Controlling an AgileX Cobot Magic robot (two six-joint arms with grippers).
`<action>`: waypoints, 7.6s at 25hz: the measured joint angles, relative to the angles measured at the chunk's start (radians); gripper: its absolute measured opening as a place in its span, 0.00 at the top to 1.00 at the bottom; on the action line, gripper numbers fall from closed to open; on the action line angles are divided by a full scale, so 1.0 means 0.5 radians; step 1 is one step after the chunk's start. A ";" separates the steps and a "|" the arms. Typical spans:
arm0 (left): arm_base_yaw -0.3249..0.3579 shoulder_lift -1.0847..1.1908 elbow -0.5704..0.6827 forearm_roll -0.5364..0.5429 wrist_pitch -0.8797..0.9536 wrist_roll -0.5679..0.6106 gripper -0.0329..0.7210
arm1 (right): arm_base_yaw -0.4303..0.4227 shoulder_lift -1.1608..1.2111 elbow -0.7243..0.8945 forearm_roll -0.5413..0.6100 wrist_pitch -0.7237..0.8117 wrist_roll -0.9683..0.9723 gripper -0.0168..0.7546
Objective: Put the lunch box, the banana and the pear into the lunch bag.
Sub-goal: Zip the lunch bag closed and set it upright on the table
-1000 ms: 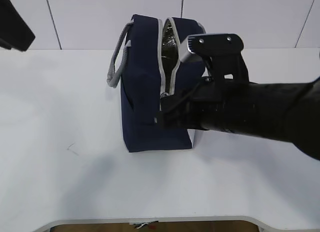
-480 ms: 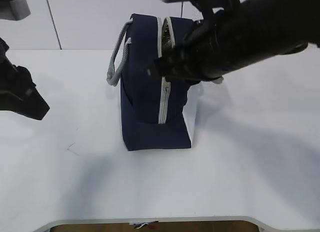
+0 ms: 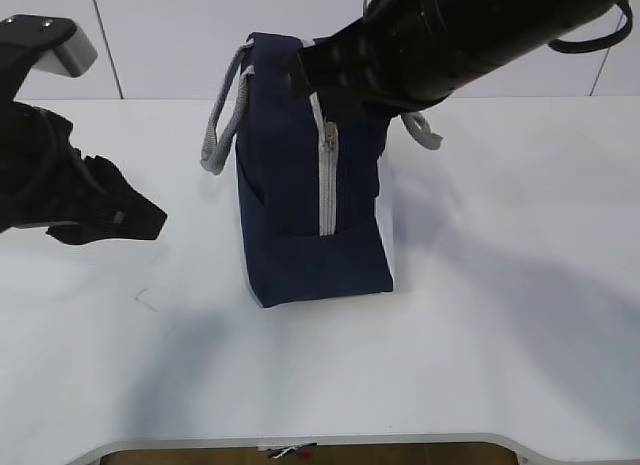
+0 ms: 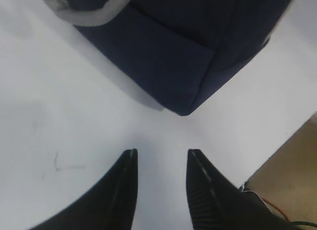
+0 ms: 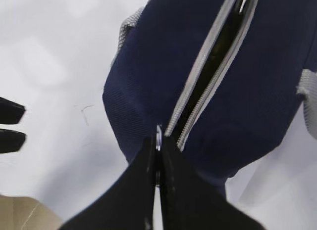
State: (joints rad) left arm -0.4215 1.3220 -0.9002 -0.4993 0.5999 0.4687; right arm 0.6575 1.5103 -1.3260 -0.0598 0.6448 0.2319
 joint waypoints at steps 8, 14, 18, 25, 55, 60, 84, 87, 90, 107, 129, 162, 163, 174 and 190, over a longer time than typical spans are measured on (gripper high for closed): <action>-0.003 0.114 0.016 -0.627 -0.057 0.582 0.53 | 0.000 0.043 -0.006 0.201 0.021 0.003 0.96; -0.107 0.127 0.016 -0.714 -0.129 0.815 0.53 | 0.000 0.053 -0.009 0.263 0.007 0.003 0.96; -0.165 0.158 0.016 -0.733 -0.251 0.869 0.53 | 0.000 0.053 -0.009 0.335 -0.005 0.007 0.96; -0.218 0.266 0.016 -0.753 -0.416 0.885 0.53 | 0.000 0.056 -0.009 0.435 -0.014 0.007 0.96; -0.218 0.116 0.016 -0.498 -0.070 0.886 0.97 | 0.000 0.056 -0.082 0.472 -0.015 0.003 0.96; -0.218 0.116 0.016 -0.614 -0.093 0.886 0.86 | 0.000 0.056 -0.172 0.403 0.013 0.000 0.96; -0.218 0.393 -0.068 -0.838 -0.421 0.886 0.92 | 0.000 0.065 -0.202 0.334 0.061 0.001 0.96; -0.218 0.380 -0.067 -0.726 -0.374 0.886 0.95 | 0.000 0.065 -0.202 0.249 0.057 0.001 0.96; -0.218 0.311 -0.067 -0.538 -0.334 0.886 0.95 | 0.000 0.065 -0.203 0.178 0.041 0.001 0.96; -0.218 0.128 -0.067 -0.183 -0.038 0.886 0.95 | -0.247 0.164 -0.328 0.034 -0.114 0.001 0.96; -0.218 -0.087 -0.067 -0.069 0.236 0.886 0.95 | -0.503 0.589 -0.413 -0.033 -0.327 0.001 0.96; -0.218 -0.061 -0.487 0.194 0.399 -0.155 0.39 | -0.511 0.621 -0.679 0.447 0.046 -0.059 0.96; -0.218 -0.047 -0.539 0.224 0.438 -0.211 0.39 | -0.511 0.625 -0.679 0.456 0.050 -0.068 0.96; -0.218 0.496 -1.156 0.269 0.660 -0.315 0.39 | -0.511 0.627 -0.679 0.482 0.054 -0.110 0.96; -0.218 0.851 -1.336 0.328 0.663 -0.327 0.83 | -0.511 0.627 -0.679 0.483 0.054 -0.174 0.96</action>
State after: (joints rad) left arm -0.5306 1.7477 -1.5682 -0.3352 0.9313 0.3054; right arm 0.4020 1.8240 -1.6655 0.1816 0.6719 0.1450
